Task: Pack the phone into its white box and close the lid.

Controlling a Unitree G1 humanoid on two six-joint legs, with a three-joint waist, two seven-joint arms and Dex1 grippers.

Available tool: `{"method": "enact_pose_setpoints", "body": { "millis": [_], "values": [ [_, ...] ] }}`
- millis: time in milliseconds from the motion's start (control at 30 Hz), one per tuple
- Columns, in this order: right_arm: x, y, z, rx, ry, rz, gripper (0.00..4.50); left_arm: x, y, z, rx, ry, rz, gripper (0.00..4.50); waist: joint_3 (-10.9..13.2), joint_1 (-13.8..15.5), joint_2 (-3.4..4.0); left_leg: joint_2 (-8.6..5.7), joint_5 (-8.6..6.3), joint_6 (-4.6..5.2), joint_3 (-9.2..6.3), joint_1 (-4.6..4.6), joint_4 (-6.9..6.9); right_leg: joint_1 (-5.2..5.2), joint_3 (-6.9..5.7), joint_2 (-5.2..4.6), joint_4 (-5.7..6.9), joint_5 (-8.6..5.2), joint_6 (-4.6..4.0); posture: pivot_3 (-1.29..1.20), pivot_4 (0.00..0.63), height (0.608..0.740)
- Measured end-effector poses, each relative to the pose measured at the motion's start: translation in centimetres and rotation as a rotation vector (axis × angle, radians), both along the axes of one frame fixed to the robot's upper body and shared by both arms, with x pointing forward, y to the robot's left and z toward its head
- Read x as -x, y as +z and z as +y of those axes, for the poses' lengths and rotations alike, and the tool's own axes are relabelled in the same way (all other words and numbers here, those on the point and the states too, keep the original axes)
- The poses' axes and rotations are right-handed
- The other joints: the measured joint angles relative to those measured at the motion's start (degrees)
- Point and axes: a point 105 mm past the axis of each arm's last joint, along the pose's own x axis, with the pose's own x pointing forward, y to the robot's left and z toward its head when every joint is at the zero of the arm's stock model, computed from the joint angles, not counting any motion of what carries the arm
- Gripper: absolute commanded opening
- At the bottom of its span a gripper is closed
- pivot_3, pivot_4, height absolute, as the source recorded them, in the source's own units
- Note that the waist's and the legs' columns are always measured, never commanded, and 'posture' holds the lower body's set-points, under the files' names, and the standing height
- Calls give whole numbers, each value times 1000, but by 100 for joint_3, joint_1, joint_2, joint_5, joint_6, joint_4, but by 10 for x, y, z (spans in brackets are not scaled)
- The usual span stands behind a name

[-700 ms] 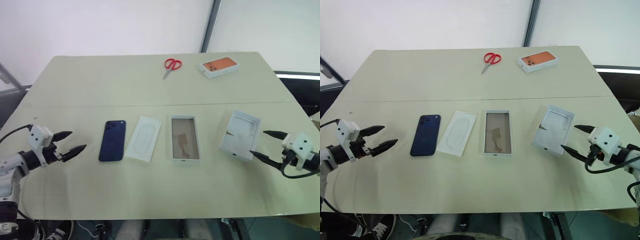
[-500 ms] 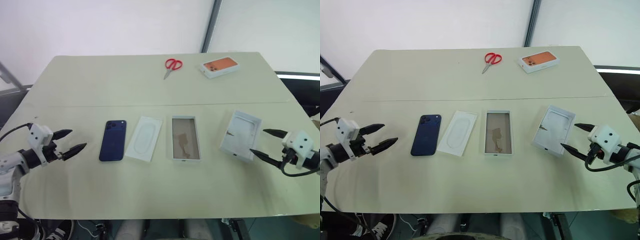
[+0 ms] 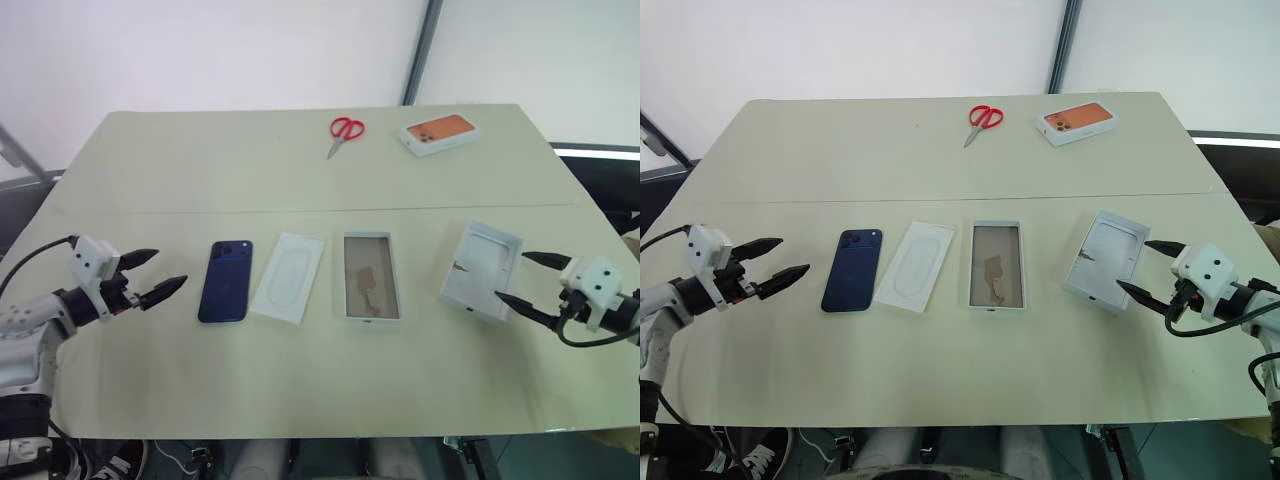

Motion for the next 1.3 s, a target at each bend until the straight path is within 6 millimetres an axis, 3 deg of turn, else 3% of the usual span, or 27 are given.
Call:
{"method": "enact_pose_setpoints", "body": {
  "millis": [200,333,467,600,767,933,1300],
  "values": [
    [-7,6,10,2,33,-14,4447,-13,18,-39,121,-45,20,4500,1,3,-1,-2,0,0,0,0,4,3,-1,2,0,0,1,0,150,740],
    [-17,13,37,-20,107,-45,4447,-16,25,-79,187,-118,41,4500,1,-28,-1,0,0,0,0,0,4,1,0,5,2,1,2,0,150,740],
    [-22,17,57,-27,163,-50,4447,-13,16,-100,171,-151,125,4500,1,-7,-1,0,1,0,1,0,4,1,0,7,1,0,2,0,150,740],
    [-25,24,96,-64,280,-79,4447,-12,1,-130,121,-204,258,4500,2,6,-2,-3,1,0,0,-1,10,5,-1,5,2,1,2,0,150,740],
    [-27,27,102,-71,284,-90,4447,-25,-5,-137,195,-154,415,4500,5,36,-8,-6,1,0,-6,-2,11,5,-5,7,2,0,3,0,150,740],
    [-23,14,102,-85,273,-60,4447,-40,-4,-139,223,-81,523,4500,5,2,-8,-6,1,0,-5,-1,10,4,-5,10,4,0,4,0,150,740],
    [-24,10,105,-88,258,-76,4447,-41,-6,-163,304,-119,709,4500,5,0,-9,-4,4,-4,-3,5,12,10,-2,14,5,0,5,0,150,740]
  ]
}}
